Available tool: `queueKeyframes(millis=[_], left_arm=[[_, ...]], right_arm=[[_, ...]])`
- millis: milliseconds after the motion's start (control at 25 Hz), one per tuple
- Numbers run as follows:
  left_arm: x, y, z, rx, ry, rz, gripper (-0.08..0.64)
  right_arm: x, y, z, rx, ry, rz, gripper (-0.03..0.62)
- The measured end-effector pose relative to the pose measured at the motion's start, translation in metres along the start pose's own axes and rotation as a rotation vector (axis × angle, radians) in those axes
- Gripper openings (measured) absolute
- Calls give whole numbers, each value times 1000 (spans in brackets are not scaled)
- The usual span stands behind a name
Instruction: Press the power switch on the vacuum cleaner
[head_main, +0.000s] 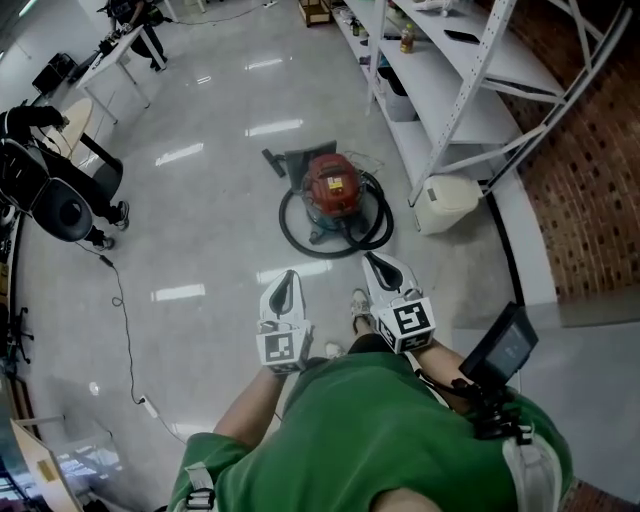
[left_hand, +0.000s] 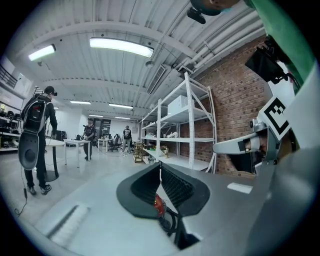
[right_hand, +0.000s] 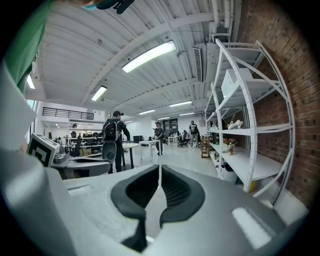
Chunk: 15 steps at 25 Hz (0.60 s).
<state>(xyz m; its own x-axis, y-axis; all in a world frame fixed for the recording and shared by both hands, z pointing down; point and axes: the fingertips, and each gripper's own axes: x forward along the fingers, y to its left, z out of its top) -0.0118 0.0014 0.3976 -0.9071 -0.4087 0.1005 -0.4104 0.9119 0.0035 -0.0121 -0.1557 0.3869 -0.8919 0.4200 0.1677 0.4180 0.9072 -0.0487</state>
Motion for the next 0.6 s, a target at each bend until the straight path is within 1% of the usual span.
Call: queueKeyframes(millis=[120,240,440,600], left_arm=[[-1,-4,1,-1,1,-13,14],[-2,-8,4,-10,-18,-30,14],[-3,-10,1,11,3,-35,14],[-1,-9,3,6,-17,-41,14]], right_arm=[[-6,0,1,2,1,-10,17],[-12,-1,2,0,-1,-17,15],[-15,-2,4,-4,-3,-29,14],[-13,-2,5,-10,-2,-30,12]])
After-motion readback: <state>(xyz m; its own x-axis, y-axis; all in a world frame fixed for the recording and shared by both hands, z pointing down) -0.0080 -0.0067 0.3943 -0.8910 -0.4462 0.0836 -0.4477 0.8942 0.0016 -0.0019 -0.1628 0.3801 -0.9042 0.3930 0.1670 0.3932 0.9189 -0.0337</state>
